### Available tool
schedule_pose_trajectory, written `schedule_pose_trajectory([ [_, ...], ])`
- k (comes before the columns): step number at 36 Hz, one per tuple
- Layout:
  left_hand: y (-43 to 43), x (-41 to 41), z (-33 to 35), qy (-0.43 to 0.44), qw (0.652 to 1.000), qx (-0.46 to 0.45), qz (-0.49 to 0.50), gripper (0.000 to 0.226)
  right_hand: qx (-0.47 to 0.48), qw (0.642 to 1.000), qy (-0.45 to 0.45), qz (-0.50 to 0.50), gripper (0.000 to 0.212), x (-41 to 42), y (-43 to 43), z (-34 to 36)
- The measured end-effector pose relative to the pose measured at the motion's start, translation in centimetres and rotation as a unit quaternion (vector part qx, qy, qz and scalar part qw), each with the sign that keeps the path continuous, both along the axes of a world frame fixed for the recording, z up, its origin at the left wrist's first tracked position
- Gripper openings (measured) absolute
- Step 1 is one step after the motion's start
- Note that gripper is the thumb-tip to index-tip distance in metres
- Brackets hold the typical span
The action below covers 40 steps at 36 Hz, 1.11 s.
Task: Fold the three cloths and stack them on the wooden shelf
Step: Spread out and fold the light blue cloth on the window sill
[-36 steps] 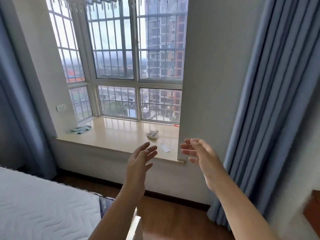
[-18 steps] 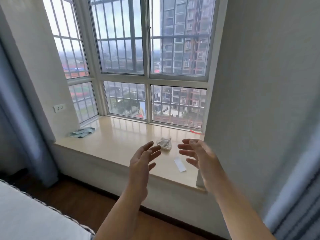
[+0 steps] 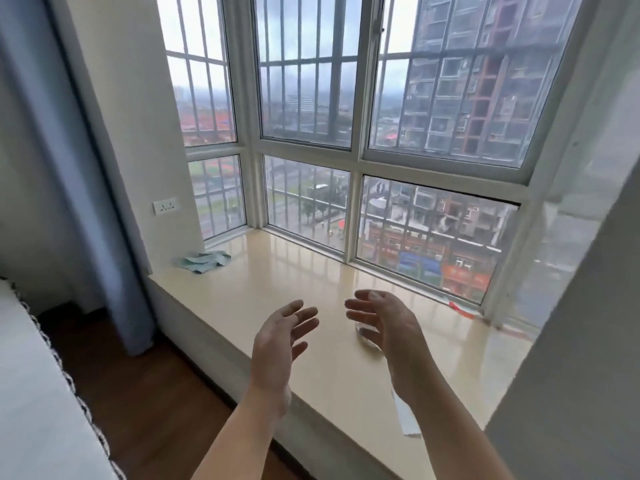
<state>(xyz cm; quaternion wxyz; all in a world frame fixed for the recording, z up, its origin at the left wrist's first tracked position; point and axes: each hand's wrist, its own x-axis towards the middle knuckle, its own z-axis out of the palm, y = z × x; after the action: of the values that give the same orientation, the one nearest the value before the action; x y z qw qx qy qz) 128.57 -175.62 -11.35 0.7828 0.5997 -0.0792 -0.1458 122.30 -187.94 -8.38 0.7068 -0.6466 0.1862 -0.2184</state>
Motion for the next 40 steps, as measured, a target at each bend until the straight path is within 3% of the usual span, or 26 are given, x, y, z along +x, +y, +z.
schedule_pose_trajectory([
  [10,-0.4,11.9,-1.0,0.008,0.997,0.008,0.074,0.029,-0.016,0.995,0.021,0.092,0.021,13.6,-0.7,-1.7],
  [18,1.7,26.5,-2.3,0.02,0.992,0.002,0.125,0.028,-0.006,0.991,0.014,0.134,0.021,29.6,0.8,-1.9],
  [40,4.2,63.7,-1.4,0.024,0.978,-0.015,0.207,0.027,0.039,0.983,0.0,0.177,0.019,67.7,2.3,-1.9],
])
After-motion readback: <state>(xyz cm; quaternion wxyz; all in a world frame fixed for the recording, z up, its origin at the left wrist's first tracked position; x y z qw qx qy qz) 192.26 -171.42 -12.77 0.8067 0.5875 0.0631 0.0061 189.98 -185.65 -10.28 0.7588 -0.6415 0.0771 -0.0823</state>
